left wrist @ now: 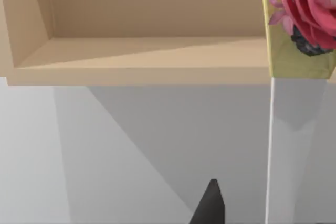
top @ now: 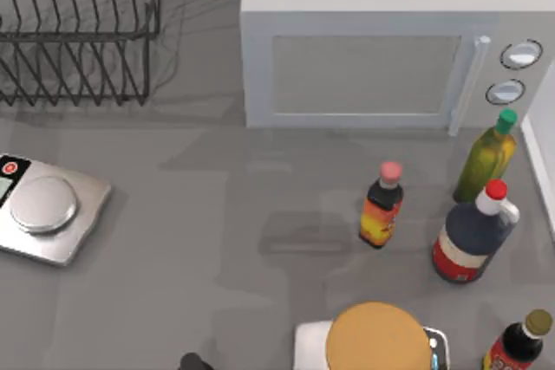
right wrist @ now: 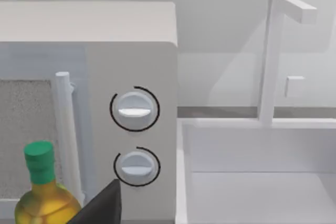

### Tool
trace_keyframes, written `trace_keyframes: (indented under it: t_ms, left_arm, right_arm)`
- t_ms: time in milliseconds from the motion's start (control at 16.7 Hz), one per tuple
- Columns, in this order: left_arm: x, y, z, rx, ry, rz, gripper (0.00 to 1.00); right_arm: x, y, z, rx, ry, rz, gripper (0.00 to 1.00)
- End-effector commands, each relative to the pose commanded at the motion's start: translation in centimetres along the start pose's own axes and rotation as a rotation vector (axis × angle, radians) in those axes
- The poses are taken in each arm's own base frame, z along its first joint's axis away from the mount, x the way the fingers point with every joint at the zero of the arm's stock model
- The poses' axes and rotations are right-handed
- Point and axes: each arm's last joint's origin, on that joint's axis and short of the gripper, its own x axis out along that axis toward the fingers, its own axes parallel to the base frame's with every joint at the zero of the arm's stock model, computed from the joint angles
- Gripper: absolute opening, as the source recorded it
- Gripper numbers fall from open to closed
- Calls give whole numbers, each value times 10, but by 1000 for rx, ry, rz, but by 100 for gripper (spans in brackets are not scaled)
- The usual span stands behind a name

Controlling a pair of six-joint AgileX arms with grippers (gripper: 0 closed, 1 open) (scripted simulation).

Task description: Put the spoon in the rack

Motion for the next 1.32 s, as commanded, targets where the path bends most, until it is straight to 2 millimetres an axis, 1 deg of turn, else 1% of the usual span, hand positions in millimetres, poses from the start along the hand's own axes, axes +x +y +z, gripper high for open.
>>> trace_keyframes:
  t_ms: [180, 300, 420, 660, 1320]
  left_arm:
    - [18, -5, -44, -2, 2, 2, 0]
    - [22, -8, -63, -5, 11, 3, 0]
    - [23, -10, -71, -6, 14, 2, 0]
    - [23, -10, -71, -6, 14, 2, 0]
    - [23, -10, -71, -6, 14, 2, 83]
  right_arm:
    - [0, 0, 0, 0, 0, 0, 100]
    - [0, 0, 0, 0, 0, 0, 100]
    - [0, 0, 0, 0, 0, 0, 100]
    - [0, 0, 0, 0, 0, 0, 100]
    - [0, 0, 0, 0, 0, 0, 100]
